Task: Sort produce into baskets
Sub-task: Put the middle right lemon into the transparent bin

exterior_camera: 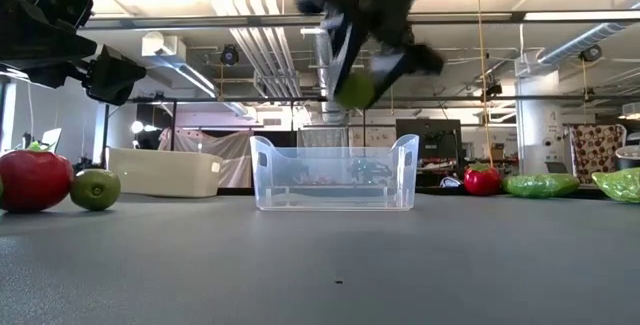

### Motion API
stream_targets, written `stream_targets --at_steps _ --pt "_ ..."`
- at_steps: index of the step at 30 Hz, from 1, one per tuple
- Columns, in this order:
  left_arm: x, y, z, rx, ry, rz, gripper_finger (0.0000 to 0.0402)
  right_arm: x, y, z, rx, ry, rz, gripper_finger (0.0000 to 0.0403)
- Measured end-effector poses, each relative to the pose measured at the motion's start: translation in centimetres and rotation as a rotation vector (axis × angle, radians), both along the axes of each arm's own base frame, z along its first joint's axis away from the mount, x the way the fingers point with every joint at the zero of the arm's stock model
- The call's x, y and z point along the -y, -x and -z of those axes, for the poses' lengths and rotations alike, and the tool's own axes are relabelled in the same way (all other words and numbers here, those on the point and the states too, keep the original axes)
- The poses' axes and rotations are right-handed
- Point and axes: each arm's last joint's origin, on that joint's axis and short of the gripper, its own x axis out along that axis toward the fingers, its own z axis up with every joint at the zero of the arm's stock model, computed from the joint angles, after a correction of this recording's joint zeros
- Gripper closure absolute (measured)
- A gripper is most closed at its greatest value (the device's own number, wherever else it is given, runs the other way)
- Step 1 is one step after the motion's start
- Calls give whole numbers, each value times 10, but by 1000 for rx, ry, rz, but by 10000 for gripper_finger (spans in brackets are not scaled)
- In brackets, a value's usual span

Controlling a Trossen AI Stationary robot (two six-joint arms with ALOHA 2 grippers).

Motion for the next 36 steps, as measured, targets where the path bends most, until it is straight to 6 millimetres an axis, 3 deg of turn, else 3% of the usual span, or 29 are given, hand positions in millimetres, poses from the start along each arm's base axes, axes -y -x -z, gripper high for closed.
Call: stream_targets --at_steps 10,18,36 --pt "0 0 0 0 0 0 147 41 -24 45 -155 111 -222 210" --pt "0 0 0 -1 0 0 147 46 -30 77 -248 135 -309 208" --pt "0 0 0 -3 -1 0 147 48 -27 78 -300 132 -303 140"
